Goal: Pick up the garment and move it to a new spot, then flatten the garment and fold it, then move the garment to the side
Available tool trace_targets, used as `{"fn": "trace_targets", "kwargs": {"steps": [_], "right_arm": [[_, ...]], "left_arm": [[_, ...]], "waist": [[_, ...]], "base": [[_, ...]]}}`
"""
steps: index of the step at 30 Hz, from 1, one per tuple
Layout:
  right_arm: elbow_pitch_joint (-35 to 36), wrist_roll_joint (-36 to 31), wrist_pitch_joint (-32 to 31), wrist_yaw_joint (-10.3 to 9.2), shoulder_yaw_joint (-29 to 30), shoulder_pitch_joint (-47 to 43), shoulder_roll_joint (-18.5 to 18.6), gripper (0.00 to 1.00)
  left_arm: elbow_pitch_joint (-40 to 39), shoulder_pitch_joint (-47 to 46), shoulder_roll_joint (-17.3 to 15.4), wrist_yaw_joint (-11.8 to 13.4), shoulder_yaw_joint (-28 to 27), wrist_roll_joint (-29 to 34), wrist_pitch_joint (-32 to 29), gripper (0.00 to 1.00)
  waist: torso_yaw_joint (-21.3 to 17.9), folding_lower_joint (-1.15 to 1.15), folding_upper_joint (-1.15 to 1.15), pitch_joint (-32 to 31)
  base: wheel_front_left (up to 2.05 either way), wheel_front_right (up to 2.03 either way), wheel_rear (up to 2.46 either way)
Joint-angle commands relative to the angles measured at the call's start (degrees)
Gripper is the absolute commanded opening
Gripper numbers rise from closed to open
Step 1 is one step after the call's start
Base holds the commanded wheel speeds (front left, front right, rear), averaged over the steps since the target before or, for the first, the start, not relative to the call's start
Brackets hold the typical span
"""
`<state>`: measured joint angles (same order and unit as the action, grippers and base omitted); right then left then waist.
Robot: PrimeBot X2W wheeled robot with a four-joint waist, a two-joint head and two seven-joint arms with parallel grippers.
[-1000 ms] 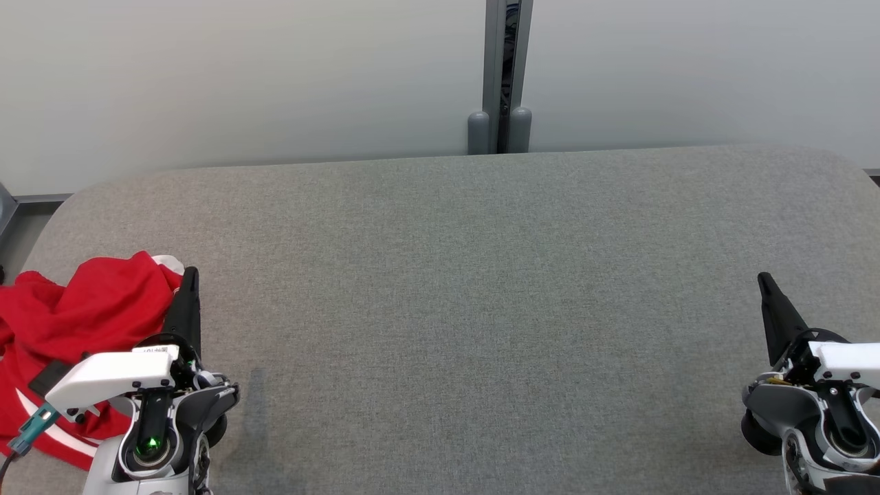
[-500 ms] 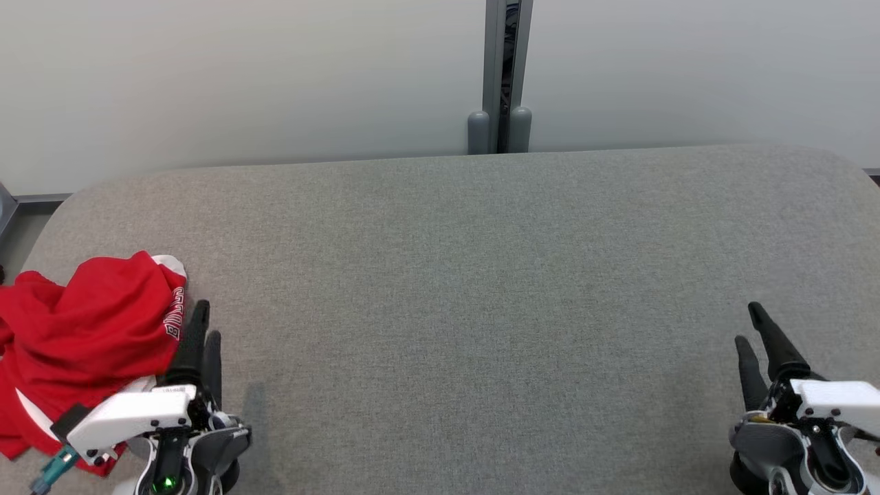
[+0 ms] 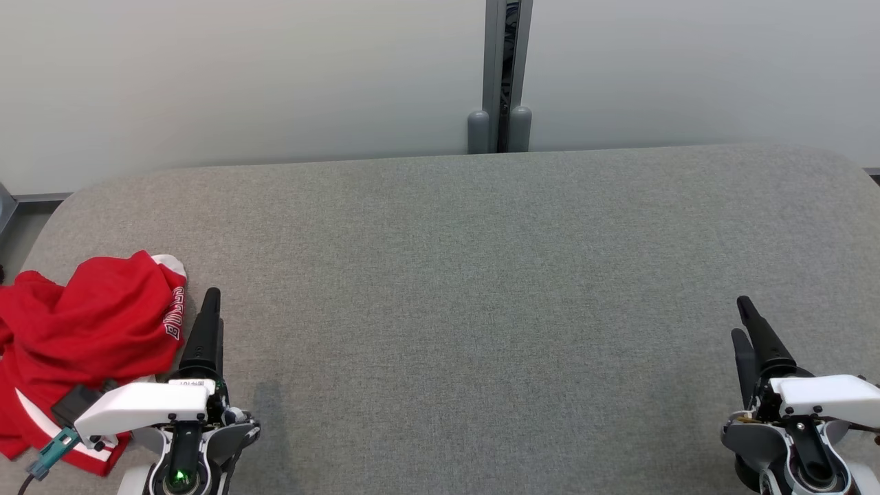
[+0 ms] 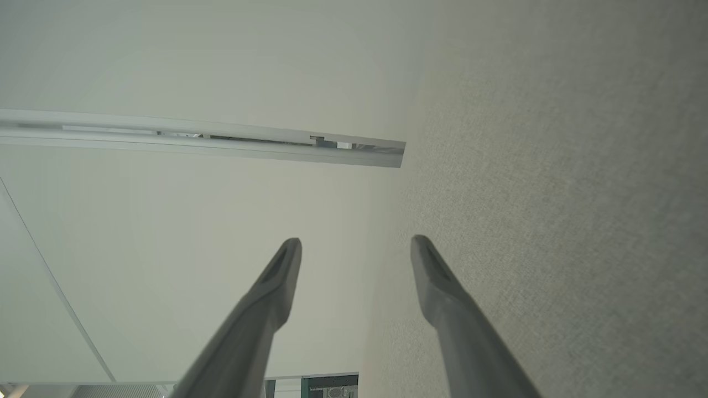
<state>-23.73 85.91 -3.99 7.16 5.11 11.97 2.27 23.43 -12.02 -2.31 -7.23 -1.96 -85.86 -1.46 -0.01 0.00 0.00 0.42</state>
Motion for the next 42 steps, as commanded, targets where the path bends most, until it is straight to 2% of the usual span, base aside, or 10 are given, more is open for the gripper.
{"fn": "trace_targets", "kwargs": {"steps": [1,12,23,30,42], "right_arm": [[1.6,-2.2,0.7,0.13,-0.2,0.7,0.8,1.0],[5.5,-18.2,3.6,0.18,-2.1,-0.7,0.4,1.0],[9.3,-30.9,6.2,0.23,-5.6,-1.9,0.9,1.0],[11.0,-35.9,7.7,0.25,-7.1,-2.6,1.0,1.0],[13.9,-44.6,10.0,0.29,-8.7,-3.8,1.0,1.0]], "left_arm": [[-1.7,-0.9,-0.4,-0.1,0.3,2.3,0.5,1.0],[-6.3,0.6,-0.1,-0.2,0.1,18.5,3.0,1.0],[-9.5,1.9,-0.2,1.9,3.2,32.5,5.3,1.0],[-10.8,2.6,-0.3,3.7,4.6,38.5,6.6,1.0],[-12.9,3.6,-0.4,4.7,6.2,46.9,8.6,1.0]], "waist": [[0.0,0.0,0.0,0.0],[-0.1,0.0,0.0,0.2],[-0.1,0.0,0.0,0.3],[-0.1,0.0,0.0,0.2],[-0.1,0.0,0.0,0.2]], "base": [[0.0,0.0,0.0],[0.0,0.0,0.0],[0.0,0.0,0.0],[0.0,0.0,0.0],[0.0,0.0,0.0]]}}
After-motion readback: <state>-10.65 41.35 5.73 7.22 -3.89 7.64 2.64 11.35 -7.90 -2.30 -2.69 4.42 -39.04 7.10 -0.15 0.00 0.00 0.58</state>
